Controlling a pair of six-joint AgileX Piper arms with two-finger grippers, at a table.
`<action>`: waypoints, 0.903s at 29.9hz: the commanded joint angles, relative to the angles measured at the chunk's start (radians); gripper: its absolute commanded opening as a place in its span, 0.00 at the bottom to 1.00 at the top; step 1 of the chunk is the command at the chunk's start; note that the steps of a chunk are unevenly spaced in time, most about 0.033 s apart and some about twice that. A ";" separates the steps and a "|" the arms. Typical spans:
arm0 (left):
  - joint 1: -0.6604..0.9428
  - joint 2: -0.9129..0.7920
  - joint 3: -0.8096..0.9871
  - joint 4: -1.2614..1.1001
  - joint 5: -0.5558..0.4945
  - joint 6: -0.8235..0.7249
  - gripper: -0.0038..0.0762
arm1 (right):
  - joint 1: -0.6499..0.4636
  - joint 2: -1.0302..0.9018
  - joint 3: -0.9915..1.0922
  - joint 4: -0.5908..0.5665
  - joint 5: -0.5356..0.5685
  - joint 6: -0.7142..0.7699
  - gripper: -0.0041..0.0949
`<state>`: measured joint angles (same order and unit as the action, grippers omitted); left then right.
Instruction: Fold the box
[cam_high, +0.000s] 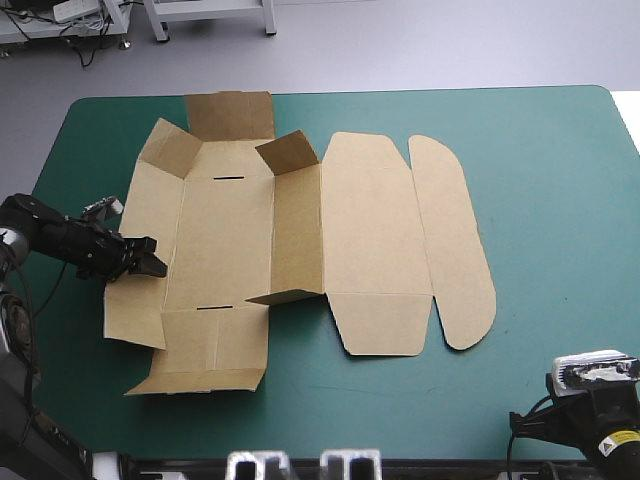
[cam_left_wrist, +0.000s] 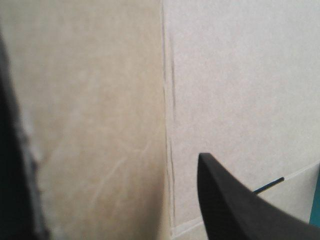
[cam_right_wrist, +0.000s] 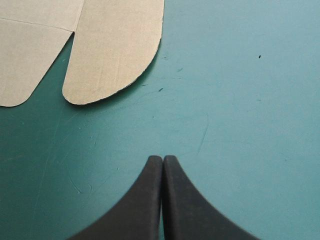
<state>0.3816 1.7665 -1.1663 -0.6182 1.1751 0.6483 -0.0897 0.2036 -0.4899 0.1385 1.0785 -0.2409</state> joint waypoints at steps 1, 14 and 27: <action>-0.008 -0.041 -0.019 -0.034 0.008 -0.004 0.21 | 0.001 0.013 -0.030 0.000 -0.038 -0.004 0.02; -0.185 -0.118 -0.262 0.286 0.118 0.049 0.04 | 0.001 0.013 -0.030 -0.001 -0.034 -0.008 0.02; -0.589 -0.153 -0.631 0.641 -0.017 0.063 0.04 | 0.001 0.013 -0.030 -0.001 -0.034 -0.019 0.02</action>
<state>-0.1415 1.6689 -1.7227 -0.0063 1.2381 0.6943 -0.0897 0.2036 -0.4899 0.1351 1.0969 -0.2409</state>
